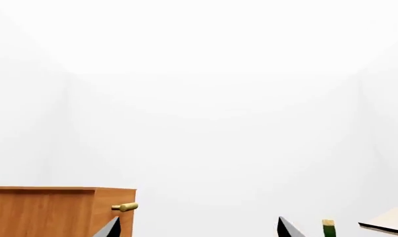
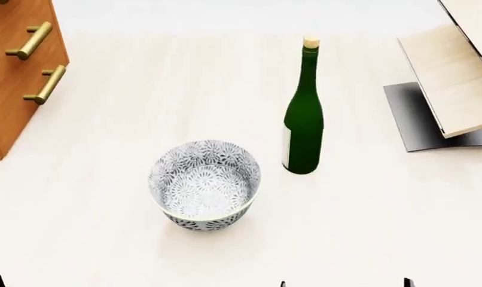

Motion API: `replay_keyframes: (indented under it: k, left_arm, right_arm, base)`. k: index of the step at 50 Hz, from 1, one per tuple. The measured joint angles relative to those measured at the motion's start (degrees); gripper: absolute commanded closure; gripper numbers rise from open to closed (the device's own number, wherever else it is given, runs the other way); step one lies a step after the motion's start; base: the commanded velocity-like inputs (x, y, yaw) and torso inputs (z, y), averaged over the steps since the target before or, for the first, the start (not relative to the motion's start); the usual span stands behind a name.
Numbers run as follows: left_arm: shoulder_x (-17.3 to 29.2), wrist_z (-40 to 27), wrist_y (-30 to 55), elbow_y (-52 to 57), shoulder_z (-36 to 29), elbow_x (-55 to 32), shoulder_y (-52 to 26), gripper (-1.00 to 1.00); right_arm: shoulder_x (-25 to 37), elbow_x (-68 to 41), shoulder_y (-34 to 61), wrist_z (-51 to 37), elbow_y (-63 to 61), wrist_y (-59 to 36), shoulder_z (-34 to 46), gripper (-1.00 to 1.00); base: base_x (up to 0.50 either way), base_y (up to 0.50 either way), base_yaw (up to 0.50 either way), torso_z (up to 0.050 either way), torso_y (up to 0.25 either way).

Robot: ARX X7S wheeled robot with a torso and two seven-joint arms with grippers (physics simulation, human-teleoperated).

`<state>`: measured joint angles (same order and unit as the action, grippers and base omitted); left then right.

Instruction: Put the wine bottle on the wine rack.

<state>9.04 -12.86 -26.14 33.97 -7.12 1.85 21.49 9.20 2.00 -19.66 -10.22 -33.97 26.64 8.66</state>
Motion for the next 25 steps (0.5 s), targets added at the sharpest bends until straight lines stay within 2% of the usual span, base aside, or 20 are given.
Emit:
replay_keyframes:
  k: [25]
  left_arm:
    - [0.91,-1.44,-0.61,-0.16,-1.35,1.12,0.23,-1.00]
  right_arm:
    - [1.17,0.00,-0.04,-1.22,0.16,-0.04,1.06,-1.00]
  base:
    - [0.18,0.00,0.00,0.000,0.000]
